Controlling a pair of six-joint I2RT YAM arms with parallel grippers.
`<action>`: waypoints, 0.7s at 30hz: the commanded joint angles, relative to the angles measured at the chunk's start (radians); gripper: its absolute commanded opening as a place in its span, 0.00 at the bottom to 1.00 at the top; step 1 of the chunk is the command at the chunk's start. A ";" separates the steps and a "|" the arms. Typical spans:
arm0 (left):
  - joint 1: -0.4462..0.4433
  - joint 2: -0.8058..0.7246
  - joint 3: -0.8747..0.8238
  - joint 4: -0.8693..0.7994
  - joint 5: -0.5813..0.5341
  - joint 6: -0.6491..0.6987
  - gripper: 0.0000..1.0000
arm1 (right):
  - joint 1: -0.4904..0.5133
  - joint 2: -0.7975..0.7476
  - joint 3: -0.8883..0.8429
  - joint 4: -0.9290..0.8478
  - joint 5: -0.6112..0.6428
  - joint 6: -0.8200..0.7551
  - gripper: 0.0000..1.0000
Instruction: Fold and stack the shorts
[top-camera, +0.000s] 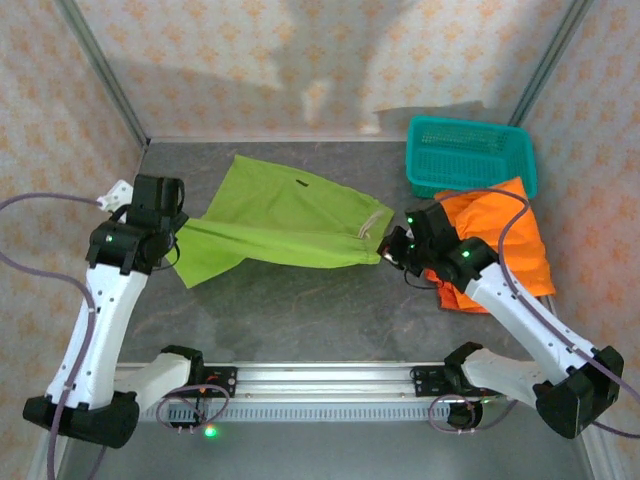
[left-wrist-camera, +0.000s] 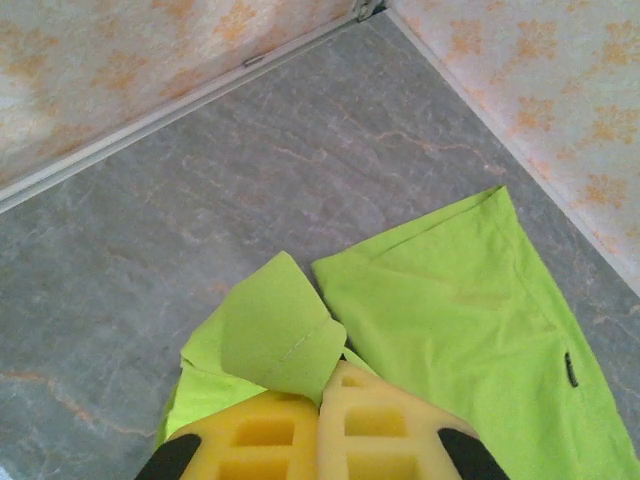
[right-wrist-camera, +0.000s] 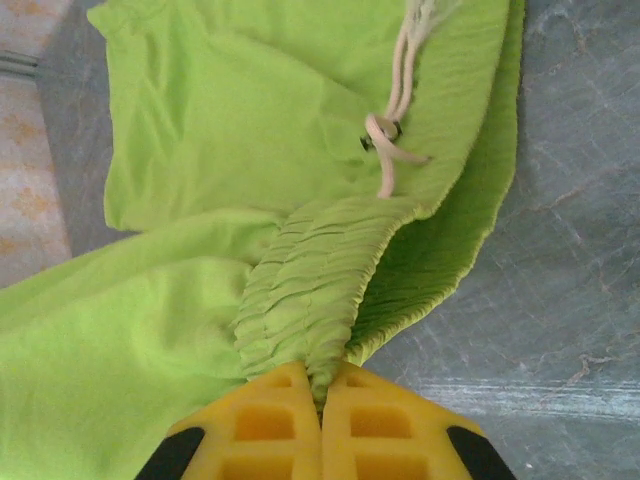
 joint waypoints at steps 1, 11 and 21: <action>-0.002 0.074 0.084 0.015 -0.076 0.062 0.00 | -0.023 0.025 0.062 -0.012 0.063 -0.034 0.00; -0.002 0.373 0.327 0.072 -0.088 0.146 0.00 | -0.093 0.147 0.123 0.019 0.061 -0.086 0.00; -0.002 0.722 0.619 0.049 -0.060 0.168 0.00 | -0.197 0.273 0.124 0.103 0.000 -0.102 0.00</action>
